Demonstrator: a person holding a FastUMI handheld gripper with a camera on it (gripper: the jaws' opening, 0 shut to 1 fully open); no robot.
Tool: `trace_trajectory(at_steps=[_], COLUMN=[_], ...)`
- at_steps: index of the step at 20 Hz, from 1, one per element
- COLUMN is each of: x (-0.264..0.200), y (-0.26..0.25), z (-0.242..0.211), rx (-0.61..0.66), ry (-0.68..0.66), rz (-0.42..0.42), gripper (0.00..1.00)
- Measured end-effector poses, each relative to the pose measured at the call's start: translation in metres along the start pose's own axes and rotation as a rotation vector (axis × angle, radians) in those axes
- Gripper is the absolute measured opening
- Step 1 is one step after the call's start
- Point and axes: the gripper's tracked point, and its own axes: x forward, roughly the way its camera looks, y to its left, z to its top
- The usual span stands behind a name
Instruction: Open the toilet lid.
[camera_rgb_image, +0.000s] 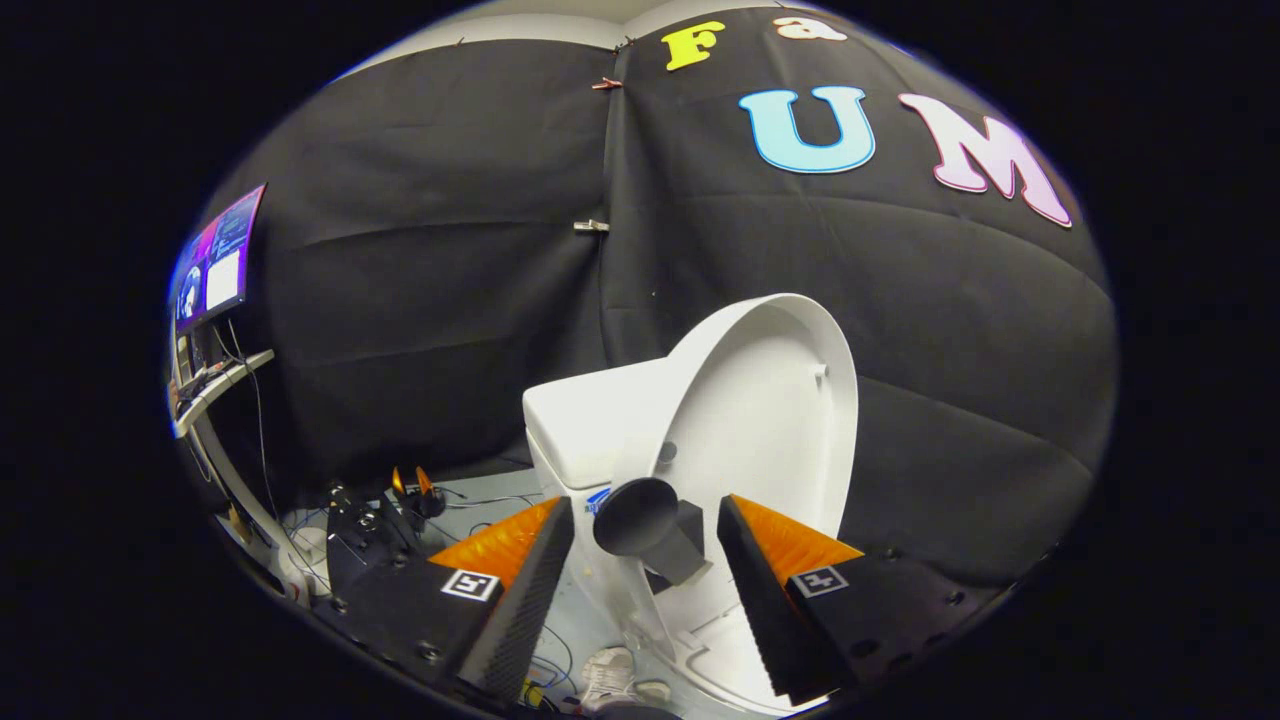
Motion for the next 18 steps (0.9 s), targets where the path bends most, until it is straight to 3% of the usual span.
trace_trajectory(at_steps=[1,11,18], x=[0.000,-0.036,-0.110], y=[0.000,-0.016,-0.080], z=[-0.001,0.033,0.075], rx=[0.000,0.027,0.054], ry=[0.001,-0.099,-0.223], rz=[-0.005,-0.012,-0.120], gripper=[1.00,1.00,0.99])
